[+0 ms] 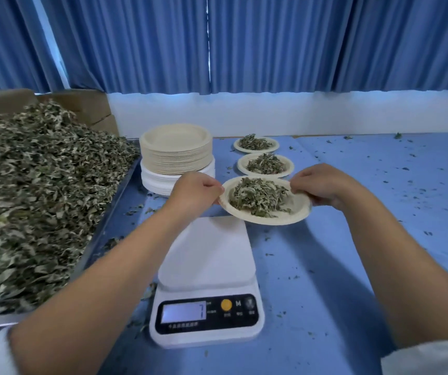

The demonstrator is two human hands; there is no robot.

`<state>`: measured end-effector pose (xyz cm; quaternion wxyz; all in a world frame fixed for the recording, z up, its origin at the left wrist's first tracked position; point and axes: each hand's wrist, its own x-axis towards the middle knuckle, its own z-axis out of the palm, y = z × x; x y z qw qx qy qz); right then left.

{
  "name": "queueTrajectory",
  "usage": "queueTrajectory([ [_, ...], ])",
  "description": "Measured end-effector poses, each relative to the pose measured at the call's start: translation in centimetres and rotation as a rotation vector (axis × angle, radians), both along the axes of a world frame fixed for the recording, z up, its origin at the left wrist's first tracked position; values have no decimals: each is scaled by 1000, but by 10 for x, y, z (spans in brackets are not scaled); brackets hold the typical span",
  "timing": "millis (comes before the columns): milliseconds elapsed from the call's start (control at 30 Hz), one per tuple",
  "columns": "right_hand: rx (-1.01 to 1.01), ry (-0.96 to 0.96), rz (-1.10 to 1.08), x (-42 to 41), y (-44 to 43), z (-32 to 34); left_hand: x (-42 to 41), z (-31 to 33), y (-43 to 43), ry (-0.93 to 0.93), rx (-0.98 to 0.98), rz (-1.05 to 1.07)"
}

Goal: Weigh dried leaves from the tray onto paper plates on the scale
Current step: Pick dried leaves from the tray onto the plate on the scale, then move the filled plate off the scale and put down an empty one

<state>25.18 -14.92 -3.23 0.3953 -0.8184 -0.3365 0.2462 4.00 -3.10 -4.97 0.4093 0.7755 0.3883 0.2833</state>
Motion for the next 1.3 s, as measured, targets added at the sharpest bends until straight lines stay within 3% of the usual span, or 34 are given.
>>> queueTrajectory([
  [200, 63, 59, -211, 33, 4, -25, 55, -10, 12, 191, 27, -56],
  [467, 25, 74, -298, 45, 12, -45, 80, -20, 27, 345, 78, -46],
  [600, 28, 15, -248, 46, 12, -48, 83, -23, 31, 384, 119, -44],
  [733, 130, -33, -318, 50, 12, -55, 86, -20, 29, 449, 165, -90],
  [1133, 151, -76, -392, 58, 15, -63, 91, -29, 30, 515, 227, -200],
  [1300, 144, -184, -450, 56, 12, -65, 94, -28, 25, 543, 199, -260],
])
